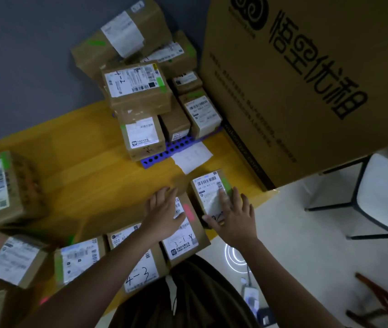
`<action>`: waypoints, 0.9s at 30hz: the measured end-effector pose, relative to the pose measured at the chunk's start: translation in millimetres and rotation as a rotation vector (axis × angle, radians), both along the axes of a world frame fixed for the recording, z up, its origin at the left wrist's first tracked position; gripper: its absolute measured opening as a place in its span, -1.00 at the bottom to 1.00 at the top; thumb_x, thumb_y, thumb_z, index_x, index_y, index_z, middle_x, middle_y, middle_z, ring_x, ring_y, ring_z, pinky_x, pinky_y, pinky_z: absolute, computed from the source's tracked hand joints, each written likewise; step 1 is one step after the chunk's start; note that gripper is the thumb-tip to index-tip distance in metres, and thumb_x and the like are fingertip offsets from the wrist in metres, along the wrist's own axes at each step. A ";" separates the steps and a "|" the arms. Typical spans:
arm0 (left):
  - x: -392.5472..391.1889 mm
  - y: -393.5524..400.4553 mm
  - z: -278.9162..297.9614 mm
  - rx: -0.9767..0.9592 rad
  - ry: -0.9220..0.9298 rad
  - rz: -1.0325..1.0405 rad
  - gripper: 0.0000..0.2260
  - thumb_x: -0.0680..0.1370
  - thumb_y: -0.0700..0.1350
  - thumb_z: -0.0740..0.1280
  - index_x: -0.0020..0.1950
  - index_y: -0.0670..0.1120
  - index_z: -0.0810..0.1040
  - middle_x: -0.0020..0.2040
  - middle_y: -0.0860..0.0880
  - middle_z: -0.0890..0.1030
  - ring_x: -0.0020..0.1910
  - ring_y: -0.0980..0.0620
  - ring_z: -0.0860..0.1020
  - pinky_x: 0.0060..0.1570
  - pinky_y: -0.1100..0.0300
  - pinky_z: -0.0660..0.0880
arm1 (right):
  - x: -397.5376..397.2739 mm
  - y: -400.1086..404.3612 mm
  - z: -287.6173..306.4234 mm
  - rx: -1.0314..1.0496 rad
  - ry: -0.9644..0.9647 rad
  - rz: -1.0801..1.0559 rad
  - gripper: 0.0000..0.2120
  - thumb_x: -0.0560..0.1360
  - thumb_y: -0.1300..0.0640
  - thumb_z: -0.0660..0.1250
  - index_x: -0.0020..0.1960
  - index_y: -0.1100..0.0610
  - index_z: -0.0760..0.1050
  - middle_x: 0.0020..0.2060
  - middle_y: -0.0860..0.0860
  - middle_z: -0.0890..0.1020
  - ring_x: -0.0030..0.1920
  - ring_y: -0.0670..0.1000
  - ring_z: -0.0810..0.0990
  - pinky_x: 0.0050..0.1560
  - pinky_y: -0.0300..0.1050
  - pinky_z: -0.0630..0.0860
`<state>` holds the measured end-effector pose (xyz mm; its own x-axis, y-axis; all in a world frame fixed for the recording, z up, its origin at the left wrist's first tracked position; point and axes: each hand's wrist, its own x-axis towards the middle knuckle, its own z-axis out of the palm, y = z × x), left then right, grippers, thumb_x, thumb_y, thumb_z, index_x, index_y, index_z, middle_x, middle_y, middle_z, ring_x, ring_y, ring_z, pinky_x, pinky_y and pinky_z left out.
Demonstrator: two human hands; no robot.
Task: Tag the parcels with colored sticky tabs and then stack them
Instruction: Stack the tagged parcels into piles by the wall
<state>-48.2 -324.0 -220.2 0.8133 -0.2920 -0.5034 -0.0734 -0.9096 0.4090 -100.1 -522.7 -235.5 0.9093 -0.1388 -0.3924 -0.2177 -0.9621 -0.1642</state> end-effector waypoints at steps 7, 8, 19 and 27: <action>24.6 4.5 12.6 0.002 -0.069 0.081 -0.41 0.60 0.10 0.18 0.55 -0.02 0.02 0.50 -0.06 0.05 0.46 -0.11 0.05 0.41 0.03 0.05 | 30.6 -0.4 12.5 0.043 -0.002 -0.117 -0.05 0.24 -0.32 0.31 0.49 0.07 0.10 0.37 0.19 0.24 0.30 0.26 0.30 0.21 0.13 0.37; 29.2 5.9 16.4 -0.018 -0.092 0.104 -0.42 0.60 0.09 0.19 0.54 -0.01 0.03 0.49 -0.06 0.05 0.46 -0.11 0.04 0.41 0.02 0.05 | 33.5 -1.3 20.5 0.060 -0.038 -0.140 -0.04 0.18 -0.35 0.24 0.47 0.07 0.15 0.34 0.18 0.28 0.28 0.27 0.32 0.18 0.14 0.38; 180.1 45.4 81.4 -0.069 -0.555 0.338 -0.18 0.47 0.07 0.39 0.56 0.01 -0.04 0.55 -0.15 -0.14 0.52 -0.15 -0.21 0.44 -0.11 -0.12 | 171.5 6.7 122.4 0.152 -0.401 0.094 -0.07 0.33 -0.23 0.40 0.54 0.03 0.05 0.50 0.23 0.06 0.47 0.29 0.05 0.37 0.28 0.15; 255.7 67.5 85.8 0.126 -0.169 0.143 0.15 0.30 0.30 0.47 0.53 0.05 -0.33 0.53 -0.07 -0.36 0.49 -0.12 -0.36 0.44 -0.15 -0.13 | 254.7 14.9 146.9 0.001 -0.224 0.010 -0.07 0.33 -0.28 0.39 0.51 0.00 0.01 0.45 0.21 0.13 0.40 0.29 0.16 0.33 0.17 0.28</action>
<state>207.4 -256.5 -134.4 0.9175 -0.1117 -0.3818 0.0016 -0.9588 0.2842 154.6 -507.8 -88.5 0.9750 -0.1288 -0.1809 -0.1659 -0.9640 -0.2078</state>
